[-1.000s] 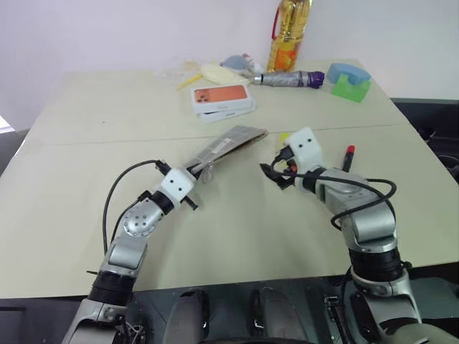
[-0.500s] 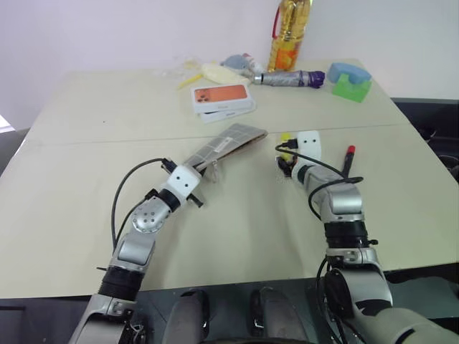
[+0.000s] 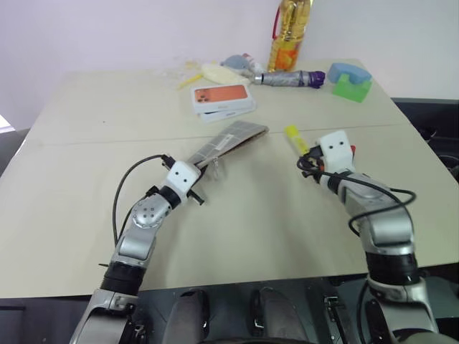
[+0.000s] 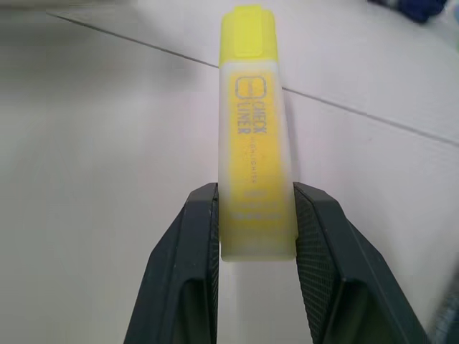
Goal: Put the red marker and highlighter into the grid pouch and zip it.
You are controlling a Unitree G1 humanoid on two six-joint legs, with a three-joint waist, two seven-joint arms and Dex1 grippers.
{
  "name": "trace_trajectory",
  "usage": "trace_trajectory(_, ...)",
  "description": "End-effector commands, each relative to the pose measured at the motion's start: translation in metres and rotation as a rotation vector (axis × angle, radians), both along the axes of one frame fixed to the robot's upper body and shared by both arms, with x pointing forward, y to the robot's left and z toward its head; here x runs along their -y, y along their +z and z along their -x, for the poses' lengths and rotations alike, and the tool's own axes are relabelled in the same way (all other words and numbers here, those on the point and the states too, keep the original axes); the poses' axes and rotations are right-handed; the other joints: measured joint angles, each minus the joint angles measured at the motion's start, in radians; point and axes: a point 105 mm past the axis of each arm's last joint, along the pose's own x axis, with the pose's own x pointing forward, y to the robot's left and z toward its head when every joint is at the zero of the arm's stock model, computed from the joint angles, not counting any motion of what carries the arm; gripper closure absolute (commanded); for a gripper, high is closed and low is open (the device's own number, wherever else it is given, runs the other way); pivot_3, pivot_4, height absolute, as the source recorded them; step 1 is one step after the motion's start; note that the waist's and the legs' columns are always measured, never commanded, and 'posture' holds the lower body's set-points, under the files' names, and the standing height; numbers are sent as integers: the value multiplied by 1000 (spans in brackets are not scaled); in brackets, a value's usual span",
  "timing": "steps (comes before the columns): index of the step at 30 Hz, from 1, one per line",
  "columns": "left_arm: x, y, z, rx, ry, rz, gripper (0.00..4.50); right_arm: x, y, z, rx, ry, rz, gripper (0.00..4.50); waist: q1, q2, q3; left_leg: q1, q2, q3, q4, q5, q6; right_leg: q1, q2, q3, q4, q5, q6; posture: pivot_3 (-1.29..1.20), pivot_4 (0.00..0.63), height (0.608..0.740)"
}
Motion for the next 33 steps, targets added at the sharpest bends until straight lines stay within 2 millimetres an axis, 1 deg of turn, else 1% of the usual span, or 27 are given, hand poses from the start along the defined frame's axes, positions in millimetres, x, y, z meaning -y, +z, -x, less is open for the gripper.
trace_trajectory(1,7,9,-1,23,-41,21,4500,-12,23,15,57,89,-67,3638,0,0,0,0,0,0,0,0,0,0,0,0,0,0,0,0,150,740)
trace_trajectory(4,13,10,-1,26,-75,19,4500,-25,22,23,38,151,-92,3638,2,0,0,0,0,0,0,0,0,0,1,0,0,0,0,0,150,740)
trace_trajectory(6,15,10,-1,27,-88,14,4500,-31,20,24,30,164,-96,3638,2,0,0,0,0,0,0,0,0,0,1,0,0,0,0,0,150,740)
trace_trajectory(20,19,11,4,44,-111,8,4500,-42,16,24,-3,204,-100,3638,4,0,0,0,0,-1,1,0,0,0,1,0,0,0,0,0,150,740)
trace_trajectory(26,25,9,19,98,-218,-92,4500,-50,18,35,-14,311,13,3638,3,0,0,0,0,-1,1,0,0,0,1,0,0,0,0,0,150,740)
trace_trajectory(31,20,9,32,102,-329,-110,4500,-50,13,50,-49,424,188,3638,4,0,0,0,0,-1,0,0,0,0,1,0,0,0,0,0,150,740)
trace_trajectory(33,17,5,38,94,-381,-155,4500,-50,11,61,-70,504,273,3638,5,0,0,0,0,-2,1,0,0,0,1,0,-1,0,0,0,150,740)
